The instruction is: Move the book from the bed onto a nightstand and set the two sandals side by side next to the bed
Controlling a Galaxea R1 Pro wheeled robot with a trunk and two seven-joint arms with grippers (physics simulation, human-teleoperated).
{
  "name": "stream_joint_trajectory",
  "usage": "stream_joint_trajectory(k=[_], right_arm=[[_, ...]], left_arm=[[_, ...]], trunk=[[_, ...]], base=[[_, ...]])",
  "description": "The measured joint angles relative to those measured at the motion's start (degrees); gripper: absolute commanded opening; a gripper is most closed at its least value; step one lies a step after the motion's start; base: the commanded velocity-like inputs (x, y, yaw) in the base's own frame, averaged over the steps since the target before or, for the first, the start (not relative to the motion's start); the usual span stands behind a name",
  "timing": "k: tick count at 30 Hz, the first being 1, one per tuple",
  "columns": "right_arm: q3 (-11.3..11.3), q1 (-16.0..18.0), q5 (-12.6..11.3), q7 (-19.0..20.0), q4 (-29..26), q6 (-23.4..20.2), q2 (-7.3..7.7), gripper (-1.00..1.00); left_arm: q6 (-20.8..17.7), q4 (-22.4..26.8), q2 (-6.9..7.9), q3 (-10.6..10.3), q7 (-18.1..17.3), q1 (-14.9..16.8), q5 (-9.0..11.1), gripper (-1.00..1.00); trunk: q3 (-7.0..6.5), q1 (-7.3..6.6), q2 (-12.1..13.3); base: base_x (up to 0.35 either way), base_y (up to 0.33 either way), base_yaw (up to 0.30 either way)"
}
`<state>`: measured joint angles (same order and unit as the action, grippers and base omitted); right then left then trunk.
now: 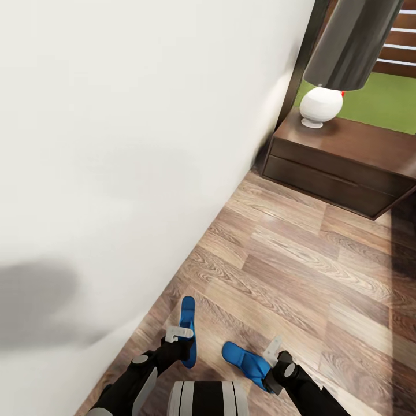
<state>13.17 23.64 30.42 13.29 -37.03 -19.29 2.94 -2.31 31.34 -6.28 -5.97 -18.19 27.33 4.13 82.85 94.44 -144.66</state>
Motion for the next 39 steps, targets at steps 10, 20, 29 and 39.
stream_joint_trajectory(k=[10, 20, 29, 39], right_arm=[[0.00, 0.01, 0.00, -0.08, 0.09, 0.00, 0.00, 1.00], [0.00, 0.00, 0.00, -0.08, 0.07, 0.00, 0.00, 1.00], [0.00, 0.00, 0.00, -0.08, 0.09, 0.00, 0.00, 1.00], [0.00, 0.00, 0.00, -0.08, 0.09, 0.00, 0.00, 1.00]], left_arm=[[0.00, 0.00, -0.05, -0.08, 0.00, 0.00, 0.00, -1.00], [0.00, -0.01, -0.03, -0.06, 0.00, 0.00, -0.03, -1.00], [0.00, 0.01, 0.01, -0.01, 0.00, 0.00, 0.00, -1.00], [0.00, 0.00, -0.04, -0.04, 0.00, 0.00, -0.03, -1.00]], trunk=[[0.01, 0.00, 0.00], [0.66, 0.08, -0.04], [1.34, 0.15, -0.08], [3.10, 0.36, -0.19]], base=[[0.000, 0.000, 0.001], [0.000, 0.000, 0.000], [0.000, 0.000, 0.000], [0.000, 0.000, 0.000]])
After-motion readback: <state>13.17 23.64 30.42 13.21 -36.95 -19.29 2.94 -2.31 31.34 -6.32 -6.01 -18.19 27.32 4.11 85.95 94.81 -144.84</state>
